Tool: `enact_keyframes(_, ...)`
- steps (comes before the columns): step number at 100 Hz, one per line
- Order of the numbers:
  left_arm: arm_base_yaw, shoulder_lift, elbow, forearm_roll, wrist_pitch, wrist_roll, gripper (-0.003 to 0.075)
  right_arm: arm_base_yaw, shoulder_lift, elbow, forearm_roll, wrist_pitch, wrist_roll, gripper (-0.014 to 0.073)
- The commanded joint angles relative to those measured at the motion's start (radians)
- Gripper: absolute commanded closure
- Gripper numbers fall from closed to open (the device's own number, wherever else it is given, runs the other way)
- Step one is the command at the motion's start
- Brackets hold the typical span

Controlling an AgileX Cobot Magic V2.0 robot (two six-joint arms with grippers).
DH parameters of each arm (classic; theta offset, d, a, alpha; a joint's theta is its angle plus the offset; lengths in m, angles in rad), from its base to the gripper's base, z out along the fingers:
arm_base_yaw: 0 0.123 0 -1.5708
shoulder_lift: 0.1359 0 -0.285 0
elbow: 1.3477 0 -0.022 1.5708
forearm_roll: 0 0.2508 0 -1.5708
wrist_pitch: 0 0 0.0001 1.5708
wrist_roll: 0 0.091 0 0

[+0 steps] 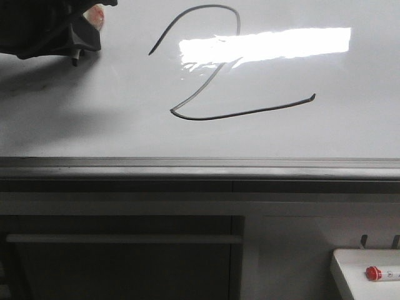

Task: Write number 2 on whiteboard

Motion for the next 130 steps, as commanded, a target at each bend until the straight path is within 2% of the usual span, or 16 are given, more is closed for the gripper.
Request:
enact_keyframes(1,-0.003,-0.004,-0.026,-0.011,-0.048,-0.009,0.074,-0.008,-0.002,-0.024,0.019,-0.074,0.003,0.0664)
enact_keyframes(10,-0.003,-0.002,-0.026,-0.032,-0.014,-0.009,0.0734,-0.008,-0.002,-0.024,0.032,-0.074,0.003,0.0664)
enact_keyframes(17,-0.003,0.0,-0.026,-0.032,0.003,-0.009,0.0687,-0.008,-0.002,-0.024,0.038,-0.074,0.003,0.0664)
enact_keyframes(22,-0.003,0.002,-0.026,-0.032,0.006,-0.009,0.0627,-0.008,-0.002,-0.024,0.04,-0.077,0.003,0.0664)
enact_keyframes(34,-0.003,0.002,-0.026,-0.032,0.006,-0.009,0.0424,-0.008,-0.002,-0.024,0.053,-0.08,0.003,0.0664)
enact_keyframes(39,-0.003,0.002,-0.026,-0.032,0.006,-0.009,0.0378,-0.008,-0.002,-0.024,0.058,-0.08,0.003,0.0664)
enact_keyframes(64,-0.003,-0.002,-0.026,-0.032,0.006,-0.009,0.0346,-0.008,-0.002,-0.024,0.093,-0.08,0.003,0.0664)
enact_keyframes(83,-0.003,-0.047,-0.026,-0.032,0.032,-0.009,0.0189,-0.008,-0.002,-0.024,0.101,-0.08,0.003,0.0664)
enact_keyframes(105,-0.003,-0.187,-0.026,-0.022,0.114,-0.003,0.019,-0.008,-0.002,-0.024,0.074,-0.081,0.001,0.0664)
enact_keyframes(113,-0.003,-0.244,-0.026,0.025,0.149,-0.003,0.0202,-0.008,-0.002,-0.024,0.038,-0.091,0.001,0.0664)
enact_keyframes(130,-0.003,-0.38,-0.024,0.159,0.254,-0.003,0.0298,-0.008,-0.016,0.018,-0.082,-0.172,0.001,0.0664)
